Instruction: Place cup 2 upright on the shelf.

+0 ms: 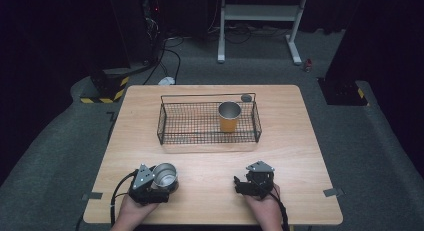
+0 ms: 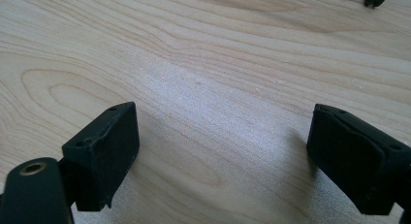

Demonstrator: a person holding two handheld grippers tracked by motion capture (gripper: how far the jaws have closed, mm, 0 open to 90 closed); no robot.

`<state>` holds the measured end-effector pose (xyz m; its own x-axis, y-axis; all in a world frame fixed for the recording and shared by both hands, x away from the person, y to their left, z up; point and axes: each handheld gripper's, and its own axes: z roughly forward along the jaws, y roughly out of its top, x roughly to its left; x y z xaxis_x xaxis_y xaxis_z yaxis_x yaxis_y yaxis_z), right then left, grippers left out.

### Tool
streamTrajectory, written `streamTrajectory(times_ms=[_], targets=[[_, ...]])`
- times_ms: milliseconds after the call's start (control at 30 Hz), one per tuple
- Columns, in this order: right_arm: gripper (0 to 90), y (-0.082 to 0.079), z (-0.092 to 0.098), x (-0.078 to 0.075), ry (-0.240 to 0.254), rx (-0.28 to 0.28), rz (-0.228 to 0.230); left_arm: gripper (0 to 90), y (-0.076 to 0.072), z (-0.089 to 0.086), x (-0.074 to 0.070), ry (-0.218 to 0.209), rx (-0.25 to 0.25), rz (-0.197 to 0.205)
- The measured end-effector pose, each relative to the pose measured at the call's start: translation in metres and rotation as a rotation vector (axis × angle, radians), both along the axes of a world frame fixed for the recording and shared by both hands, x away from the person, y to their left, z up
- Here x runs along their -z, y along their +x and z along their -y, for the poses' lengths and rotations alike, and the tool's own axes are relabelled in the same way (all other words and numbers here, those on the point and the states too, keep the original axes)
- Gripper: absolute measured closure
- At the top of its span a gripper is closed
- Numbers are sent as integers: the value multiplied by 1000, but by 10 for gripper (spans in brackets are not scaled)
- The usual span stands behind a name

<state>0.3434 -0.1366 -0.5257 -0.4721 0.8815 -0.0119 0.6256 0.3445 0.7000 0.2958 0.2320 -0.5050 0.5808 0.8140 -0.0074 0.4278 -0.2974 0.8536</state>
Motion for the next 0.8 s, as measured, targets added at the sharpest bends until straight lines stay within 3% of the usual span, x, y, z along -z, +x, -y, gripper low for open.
streamTrajectory(times_ms=[367,633,800], targets=[[116,0,0,0,2,3,-2,182,-3,2,1,20,15,21],[116,0,0,0,0,0,0,187,-4,1,0,21,10,23],[116,0,0,0,0,1,0,187,-4,-1,-2,-1,5,29]])
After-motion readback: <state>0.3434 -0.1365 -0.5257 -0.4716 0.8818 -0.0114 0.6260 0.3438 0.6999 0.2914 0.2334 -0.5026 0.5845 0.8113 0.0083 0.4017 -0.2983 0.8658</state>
